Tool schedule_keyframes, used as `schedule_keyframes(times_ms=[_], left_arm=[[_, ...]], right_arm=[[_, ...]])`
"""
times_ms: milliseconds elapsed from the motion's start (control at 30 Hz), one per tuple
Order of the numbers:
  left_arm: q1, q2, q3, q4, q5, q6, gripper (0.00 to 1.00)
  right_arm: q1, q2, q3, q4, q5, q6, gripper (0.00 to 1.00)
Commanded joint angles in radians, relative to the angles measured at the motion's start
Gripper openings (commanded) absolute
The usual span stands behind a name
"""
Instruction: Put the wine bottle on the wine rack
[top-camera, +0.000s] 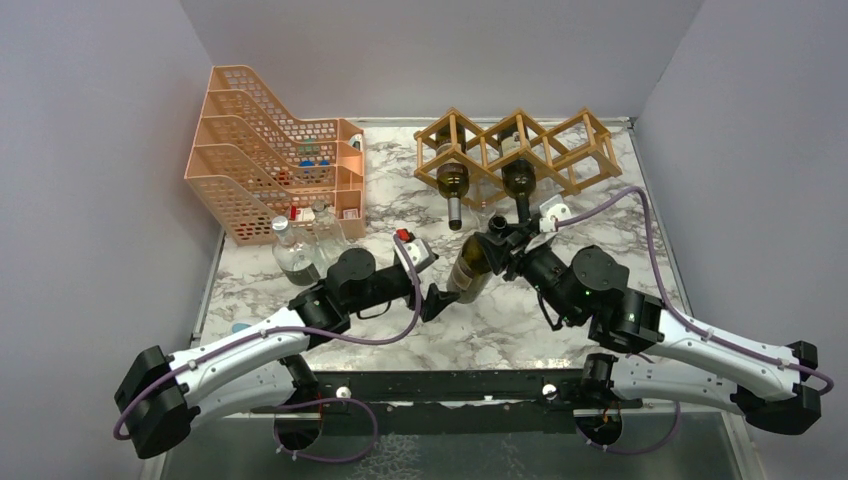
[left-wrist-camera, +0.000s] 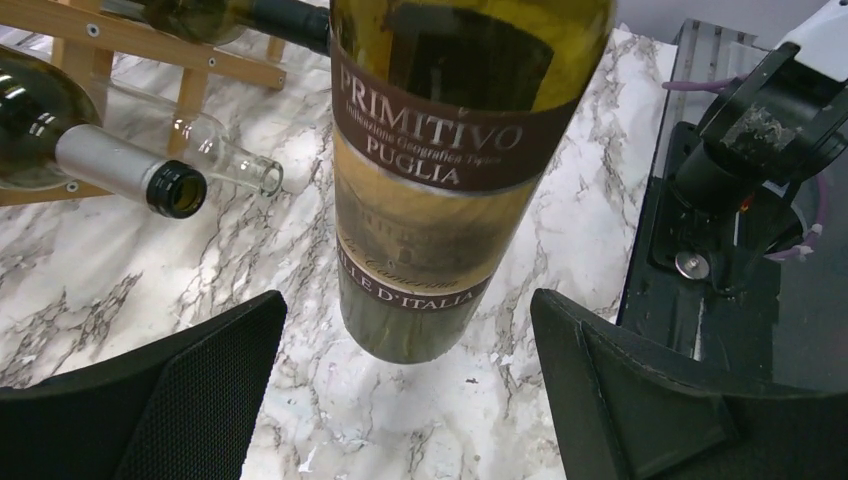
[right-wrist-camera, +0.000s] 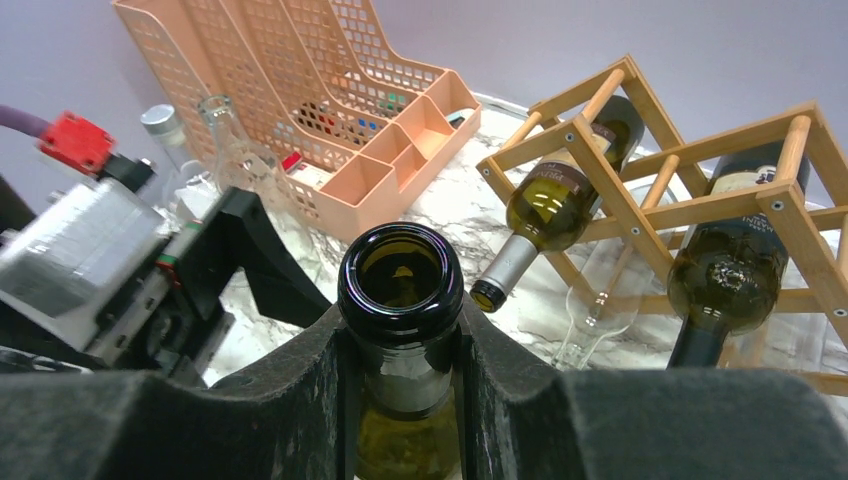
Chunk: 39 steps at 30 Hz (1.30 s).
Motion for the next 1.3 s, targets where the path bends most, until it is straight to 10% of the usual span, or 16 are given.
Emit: schedule_keyframes(times_ms=[0,633,1067,1167,1267], left_arm=[[0.003,0.064,-0.041,0.203,0.061,-0.007,0.99],[0.003,0.140,-0.017,0.353,0.493,0.059,0.97],[0.002,0.120,-0.001,0.360,0.515,0.030,0.38],[0.003,0.120,0.010,0.359,0.492,0.058,0.00],[0.003,0.112,0.005,0.359,0.402,0.108,0.00]], right_arm=[[0.003,-0.051,0.060,0.084,-0.096,0.012,0.01],[0.003,-0.145,0.068,0.066,-0.575,-0.043,0.01],[0.003,-0.179,0.069,0.080,-0.627,-0.029,0.02],[0.003,-0.174,0.080,0.056,-0.585,0.001,0.27],[0.003,-0.174,0.087,0.019,-0.524,0.031,0.63]])
